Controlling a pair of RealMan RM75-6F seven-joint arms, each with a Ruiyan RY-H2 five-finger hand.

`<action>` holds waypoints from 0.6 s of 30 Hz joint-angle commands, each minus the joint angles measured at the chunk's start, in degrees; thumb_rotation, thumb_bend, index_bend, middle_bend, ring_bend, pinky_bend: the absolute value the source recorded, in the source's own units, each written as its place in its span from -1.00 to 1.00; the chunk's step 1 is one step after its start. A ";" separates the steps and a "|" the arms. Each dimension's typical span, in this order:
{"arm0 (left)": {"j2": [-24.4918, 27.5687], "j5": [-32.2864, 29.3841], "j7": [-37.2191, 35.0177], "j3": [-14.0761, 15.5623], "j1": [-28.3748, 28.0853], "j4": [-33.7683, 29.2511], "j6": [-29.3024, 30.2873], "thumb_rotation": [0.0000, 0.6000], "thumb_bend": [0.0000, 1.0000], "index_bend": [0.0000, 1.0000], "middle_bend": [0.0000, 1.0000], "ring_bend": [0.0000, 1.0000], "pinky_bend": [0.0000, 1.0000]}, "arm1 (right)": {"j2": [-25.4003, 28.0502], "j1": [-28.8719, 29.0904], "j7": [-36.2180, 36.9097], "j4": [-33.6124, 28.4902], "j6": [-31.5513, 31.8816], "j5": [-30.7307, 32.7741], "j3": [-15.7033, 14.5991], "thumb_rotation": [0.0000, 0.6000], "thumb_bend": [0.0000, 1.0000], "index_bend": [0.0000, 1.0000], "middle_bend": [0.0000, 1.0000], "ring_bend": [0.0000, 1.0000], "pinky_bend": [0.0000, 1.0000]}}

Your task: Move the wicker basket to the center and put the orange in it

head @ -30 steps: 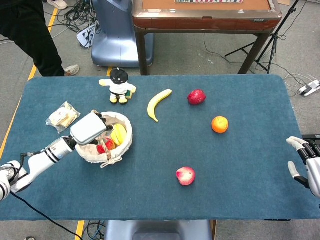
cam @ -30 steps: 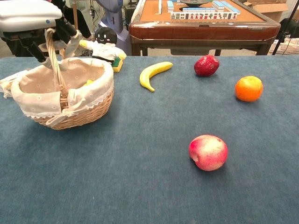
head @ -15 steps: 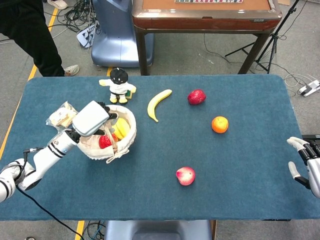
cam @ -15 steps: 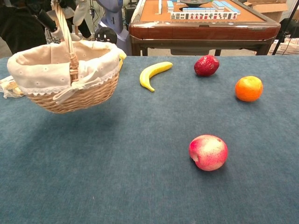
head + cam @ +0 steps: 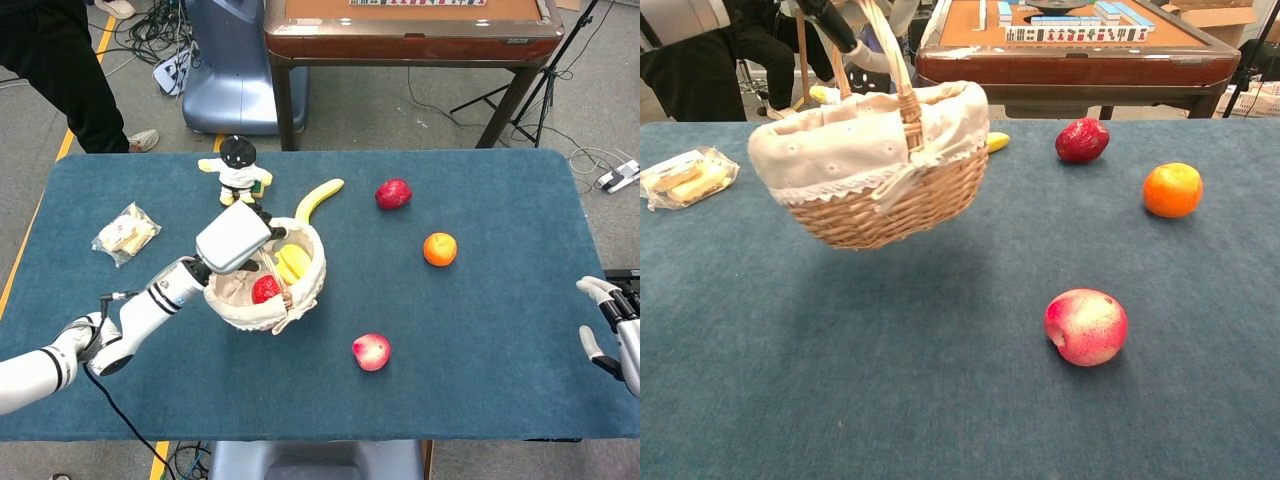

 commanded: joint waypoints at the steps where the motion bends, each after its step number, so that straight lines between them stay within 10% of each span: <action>1: -2.03 -0.82 2.15 -0.87 -1.49 -0.79 -1.40 1.00 -0.59 0.56 0.77 0.37 0.30 | -0.01 -0.22 0.21 0.20 0.24 0.00 -0.09 1.00 -0.17 -0.50 -0.47 -0.57 -0.23; 18: -13.94 -7.74 11.98 -4.66 -7.40 4.86 -6.78 1.00 -0.59 0.54 0.75 0.35 0.30 | 0.00 -0.92 2.18 1.85 0.48 0.39 -0.34 1.00 -0.17 -0.50 -0.47 -0.57 -0.23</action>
